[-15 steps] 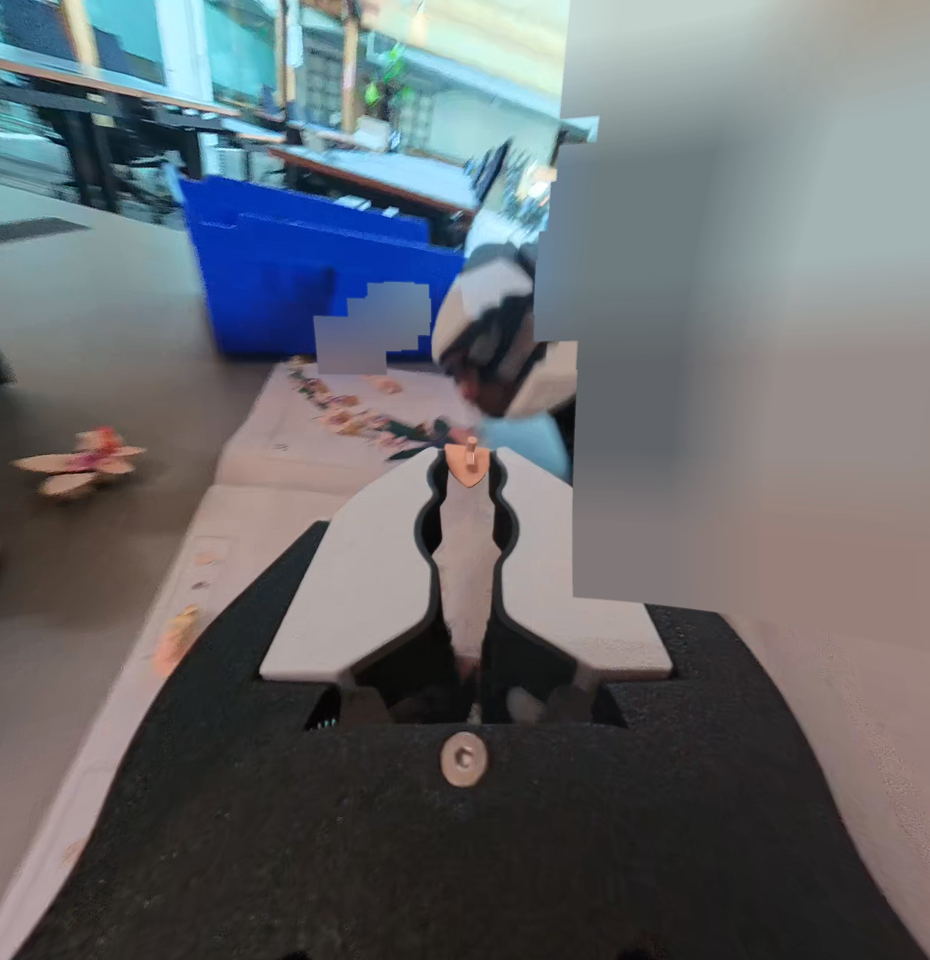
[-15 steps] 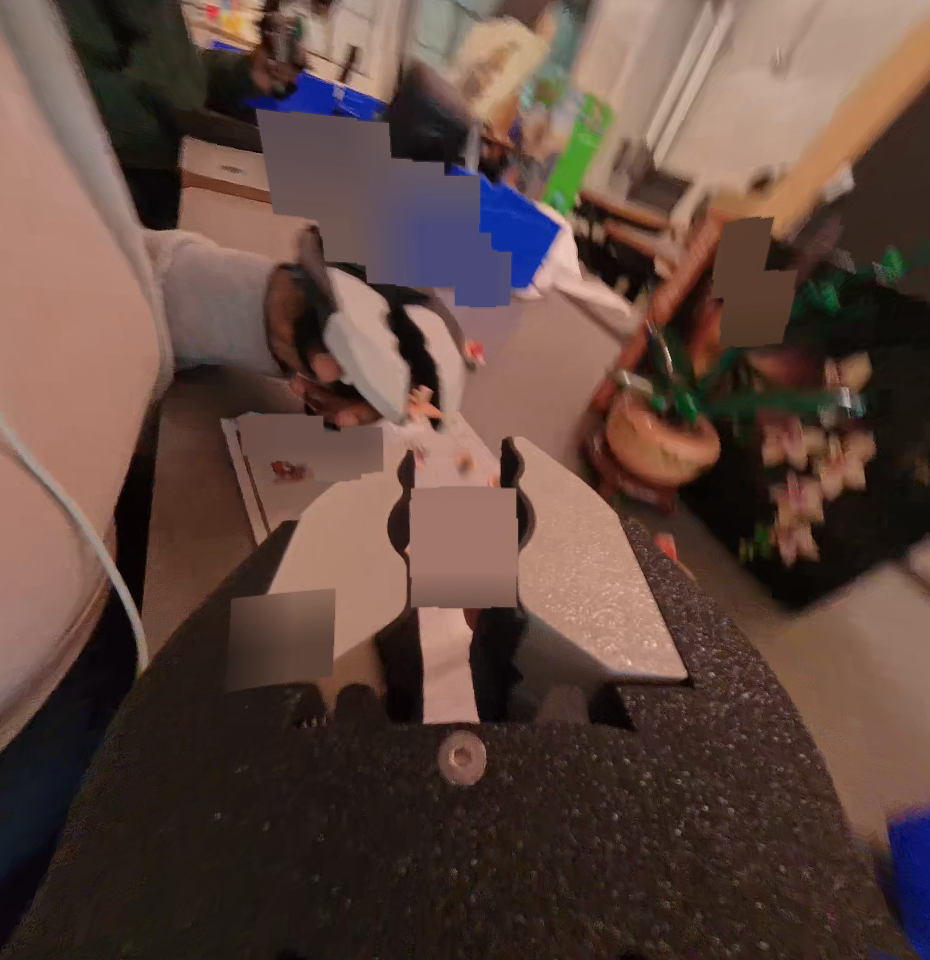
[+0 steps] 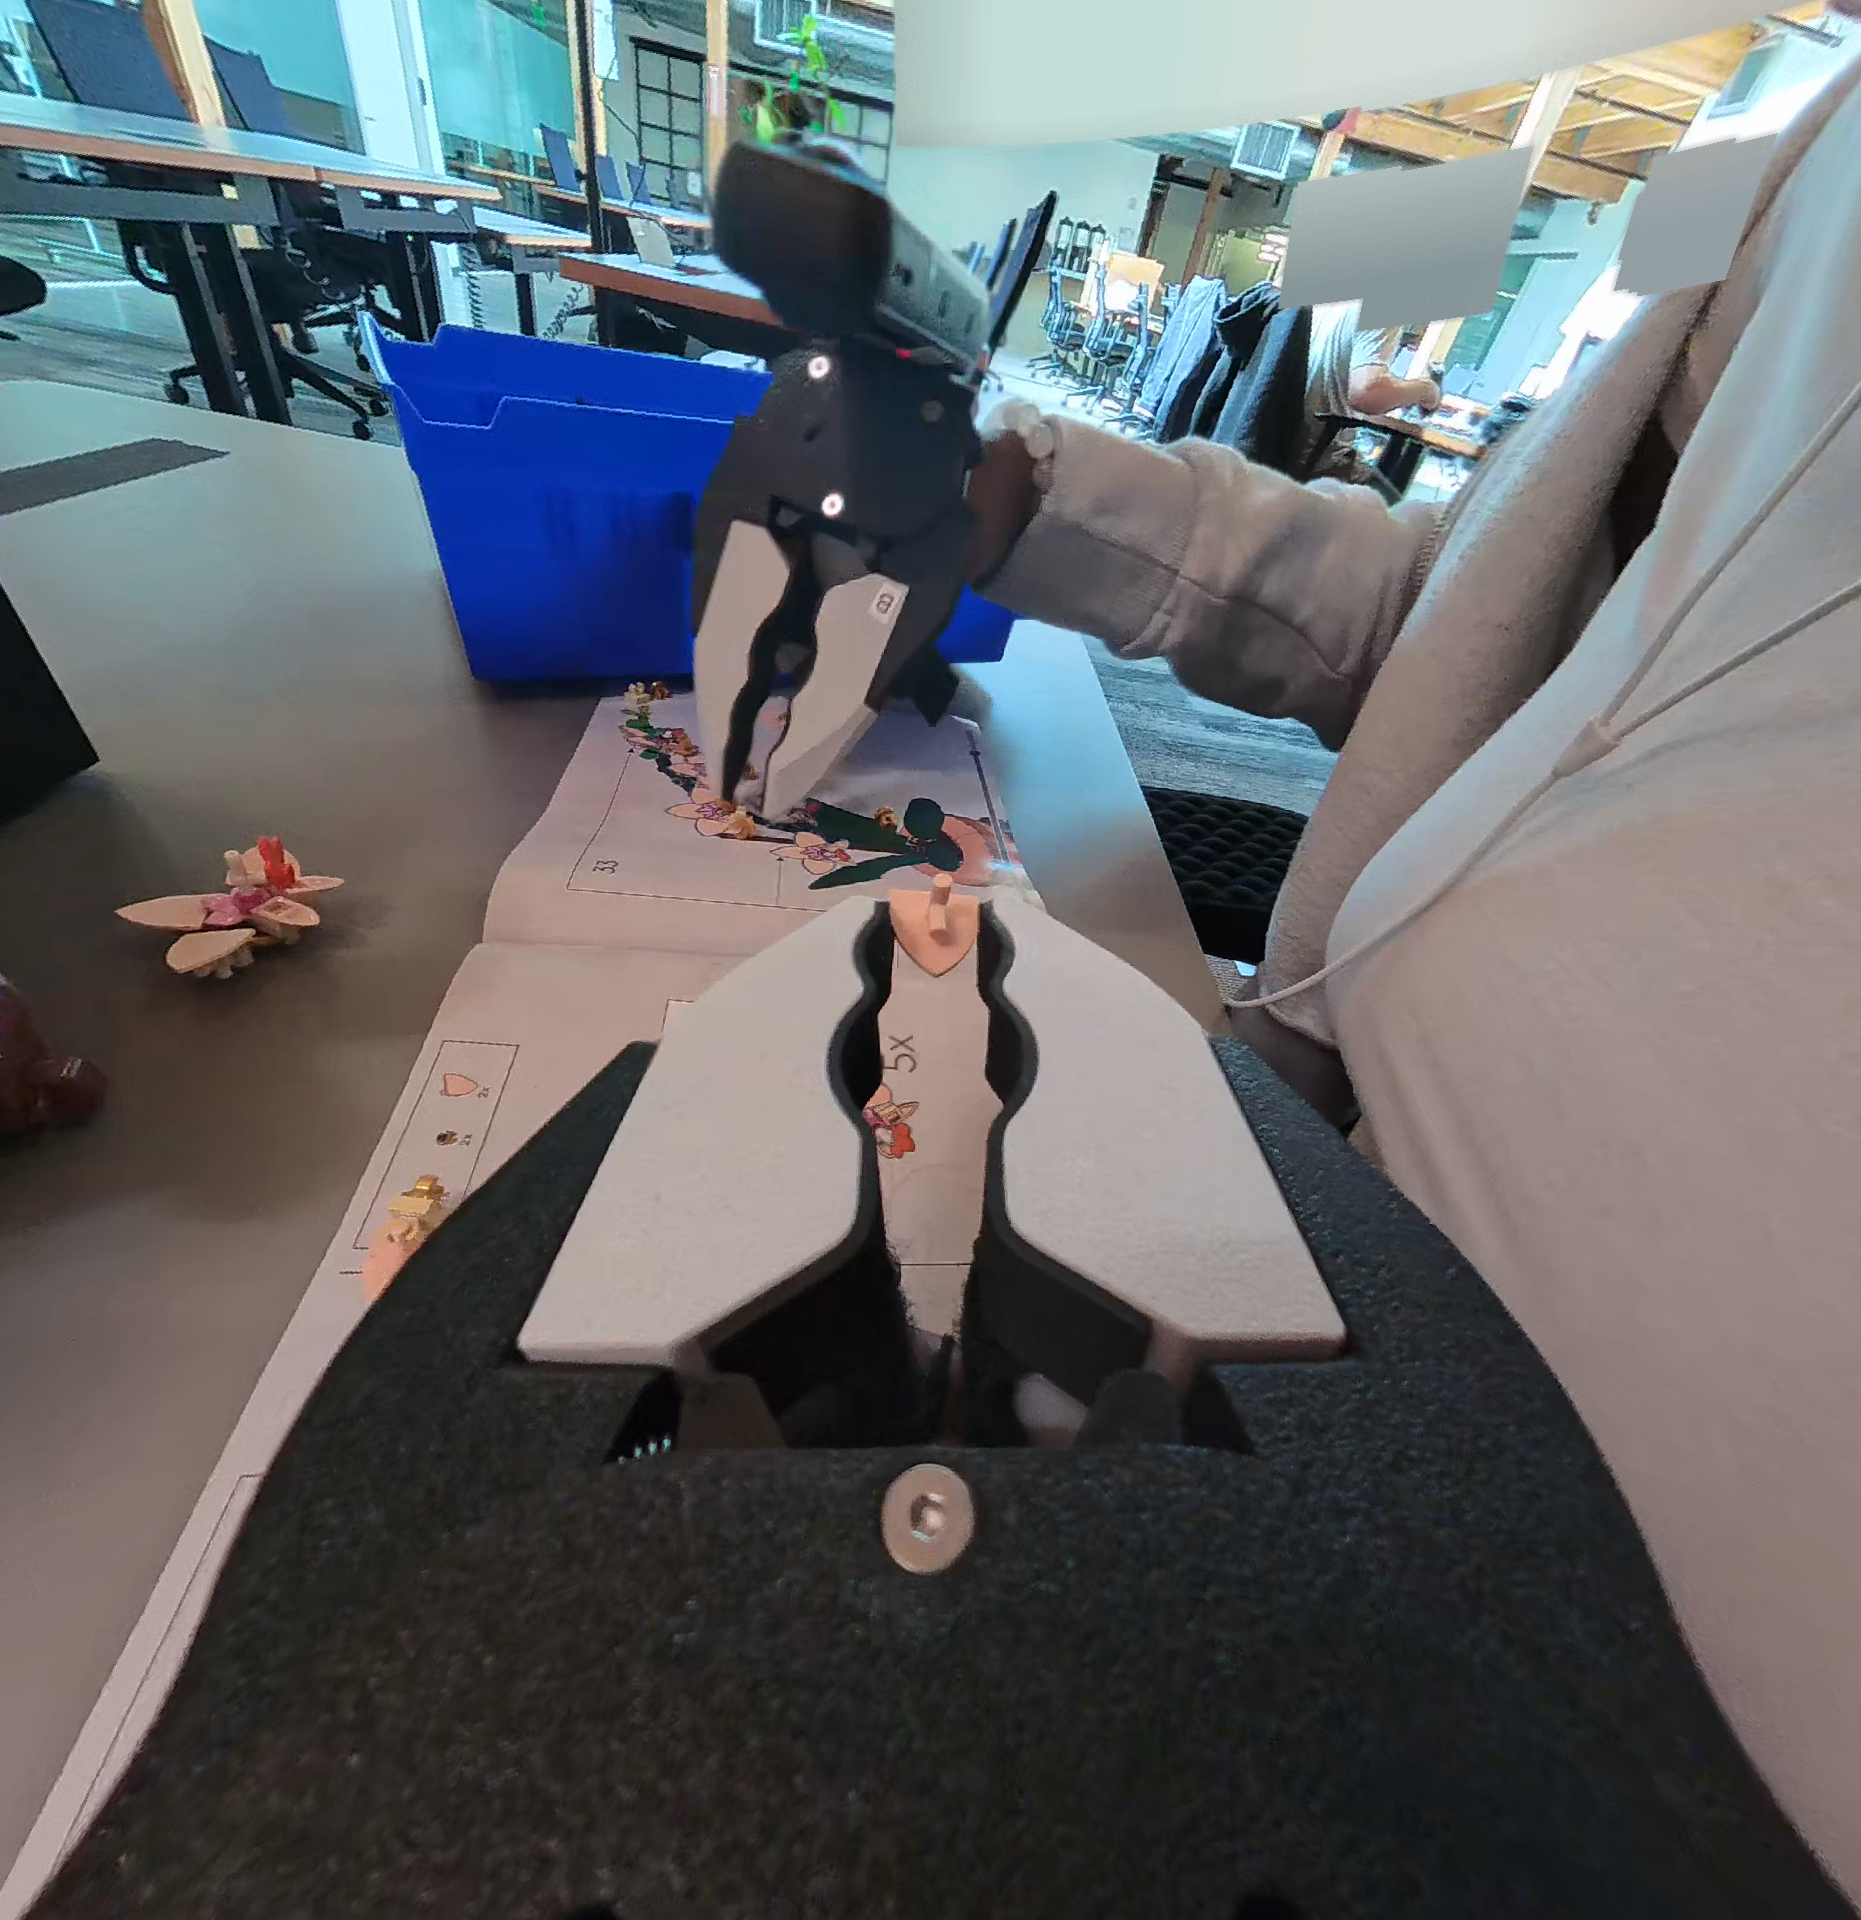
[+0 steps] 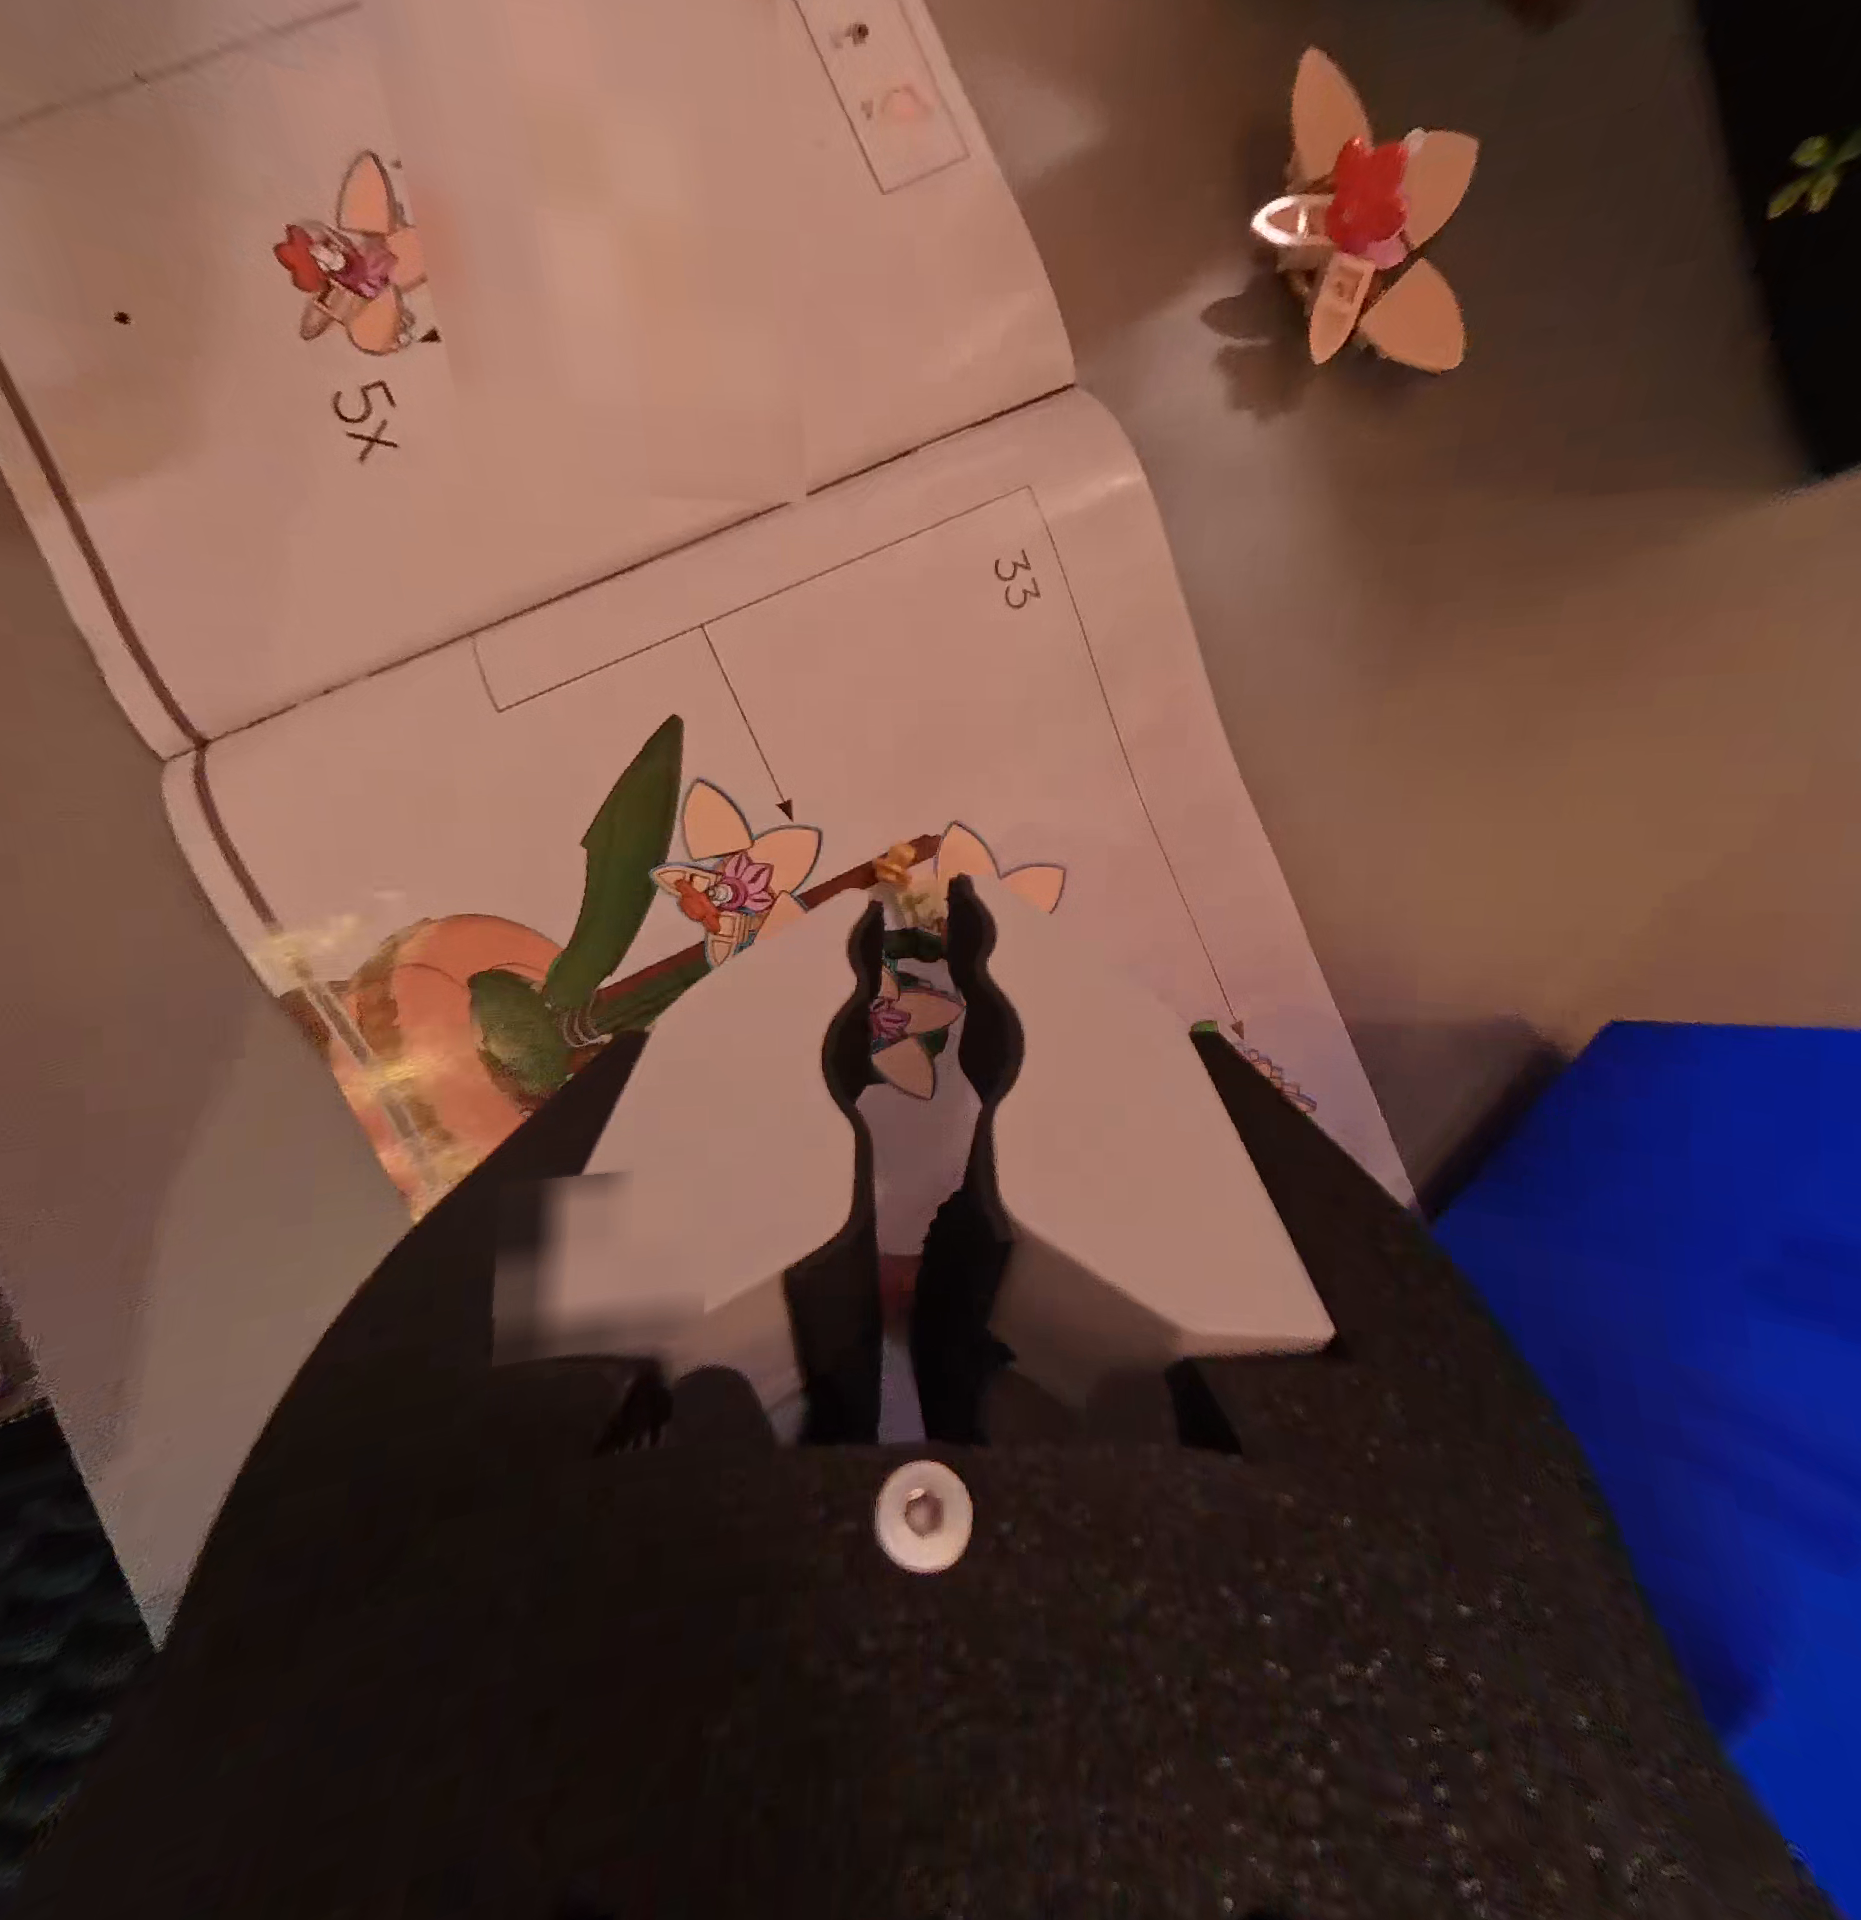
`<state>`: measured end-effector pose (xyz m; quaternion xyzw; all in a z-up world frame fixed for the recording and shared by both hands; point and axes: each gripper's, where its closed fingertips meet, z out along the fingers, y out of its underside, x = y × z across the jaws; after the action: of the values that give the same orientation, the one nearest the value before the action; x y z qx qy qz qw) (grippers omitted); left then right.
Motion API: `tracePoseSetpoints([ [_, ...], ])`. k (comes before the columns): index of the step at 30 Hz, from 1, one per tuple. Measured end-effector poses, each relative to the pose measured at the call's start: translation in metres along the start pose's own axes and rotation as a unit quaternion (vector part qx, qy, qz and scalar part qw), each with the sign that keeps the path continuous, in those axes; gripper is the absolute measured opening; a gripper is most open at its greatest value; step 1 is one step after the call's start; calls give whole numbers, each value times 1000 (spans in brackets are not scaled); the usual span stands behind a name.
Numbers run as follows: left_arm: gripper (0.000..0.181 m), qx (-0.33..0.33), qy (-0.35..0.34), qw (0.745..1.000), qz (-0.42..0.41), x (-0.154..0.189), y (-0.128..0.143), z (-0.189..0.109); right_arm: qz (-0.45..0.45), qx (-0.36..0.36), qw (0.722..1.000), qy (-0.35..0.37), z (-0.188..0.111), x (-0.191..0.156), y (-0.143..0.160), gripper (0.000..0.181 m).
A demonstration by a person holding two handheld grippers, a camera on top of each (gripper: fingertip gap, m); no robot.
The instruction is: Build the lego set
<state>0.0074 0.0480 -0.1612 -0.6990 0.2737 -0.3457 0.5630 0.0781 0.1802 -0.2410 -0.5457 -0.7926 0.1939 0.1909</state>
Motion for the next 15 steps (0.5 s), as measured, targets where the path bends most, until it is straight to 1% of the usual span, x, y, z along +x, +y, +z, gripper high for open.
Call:
tracePoseSetpoints([
  [2, 15, 1, 3, 1000, 3, 2, 0, 0, -7, -12, 1000, -5, 5, -1, 2, 13],
  [4, 15, 8, -2, 1000, 6, 1, -2, -1, 7, -15, 1000, 5, 5, 0, 3, 5],
  [6, 15, 20, -17, 1000, 6, -1, -7, -4, 29, -29, 999, 17, -1, -3, 5, 4],
  [8, 15, 27, -39, 999, 11, -4, -11, -9, 68, -15, 996, 53, -11, -7, -3, 3],
  [10, 15, 22, -70, 997, 20, -9, -10, -14, 115, 23, 990, 79, -14, -20, -23, 3],
  [12, 15, 17, -85, 996, 31, -9, -7, -16, 146, 49, 984, 84, -4, -41, -41, 3],
  [13, 15, 19, -86, 996, 34, -8, -6, -16, 159, 49, 981, 97, 2, -47, -44, 3],
  [15, 15, 27, -82, 996, 32, -5, -6, -15, 182, 23, 976, 120, 14, -56, -40, 3],
])
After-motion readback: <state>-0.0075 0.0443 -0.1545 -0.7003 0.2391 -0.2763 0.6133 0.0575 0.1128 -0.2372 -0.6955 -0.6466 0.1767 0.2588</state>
